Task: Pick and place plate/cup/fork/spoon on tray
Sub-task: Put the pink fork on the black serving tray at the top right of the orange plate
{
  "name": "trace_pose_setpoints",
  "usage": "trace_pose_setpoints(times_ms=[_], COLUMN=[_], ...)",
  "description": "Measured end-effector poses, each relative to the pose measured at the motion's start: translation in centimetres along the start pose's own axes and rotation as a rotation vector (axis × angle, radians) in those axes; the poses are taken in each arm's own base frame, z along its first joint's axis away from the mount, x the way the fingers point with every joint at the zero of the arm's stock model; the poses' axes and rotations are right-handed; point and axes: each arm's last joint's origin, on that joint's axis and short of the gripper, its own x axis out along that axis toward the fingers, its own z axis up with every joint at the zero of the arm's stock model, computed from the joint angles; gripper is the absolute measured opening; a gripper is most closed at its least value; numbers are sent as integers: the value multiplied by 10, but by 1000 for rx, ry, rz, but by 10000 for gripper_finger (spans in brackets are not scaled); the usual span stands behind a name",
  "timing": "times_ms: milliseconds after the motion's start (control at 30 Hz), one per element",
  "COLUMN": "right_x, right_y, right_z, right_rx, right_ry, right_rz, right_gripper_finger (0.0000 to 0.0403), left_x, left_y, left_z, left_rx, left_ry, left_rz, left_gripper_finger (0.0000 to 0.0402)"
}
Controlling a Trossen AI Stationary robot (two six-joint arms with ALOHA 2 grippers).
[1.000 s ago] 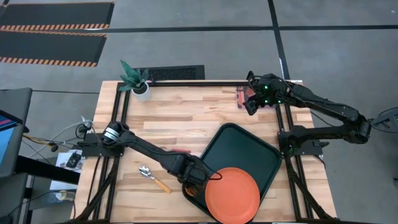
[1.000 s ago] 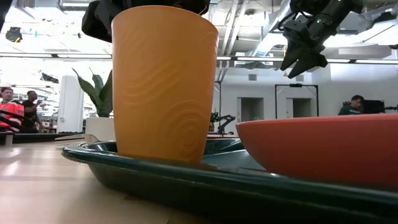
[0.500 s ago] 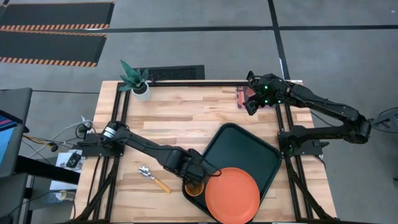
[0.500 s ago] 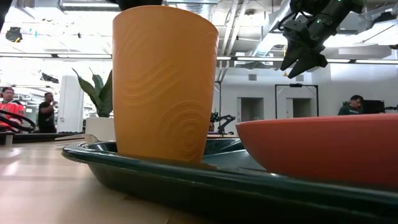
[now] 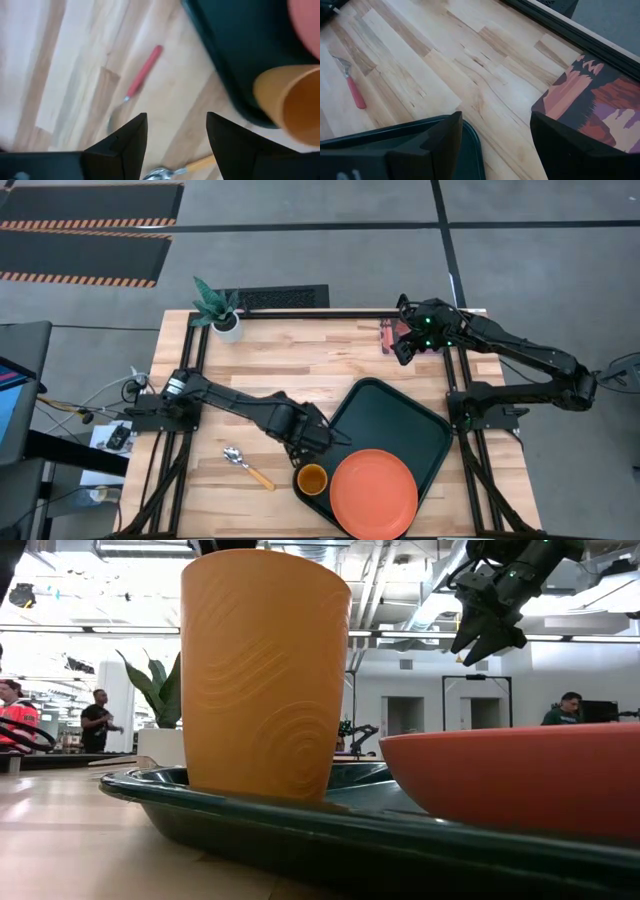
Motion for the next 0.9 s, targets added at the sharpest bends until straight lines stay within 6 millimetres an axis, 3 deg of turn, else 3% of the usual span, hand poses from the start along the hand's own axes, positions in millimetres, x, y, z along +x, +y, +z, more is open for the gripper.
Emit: trace_pose_setpoints(times_ms=[100,300,433,733,900], right_x=[0,0,0,0,0], right_y=[0,0,1,1,0], right_z=[0,1,2,2,2], right_rx=[-2,-24,-28,-27,-5], right_ry=[1,-6,-19,-15,-16], right_rz=[0,1,6,4,5], right_gripper_finger=[260,260,260,260,260], left_x=[0,-23,-21,31,53], left_y=[8,36,44,48,76], left_z=[-3,-27,-48,-80,-84], left_rx=[-6,-97,-12,170,159], left_ry=[9,-11,18,100,64], left_rz=[8,-24,-19,-118,-107], left_gripper_finger=[190,186,175,170,170])
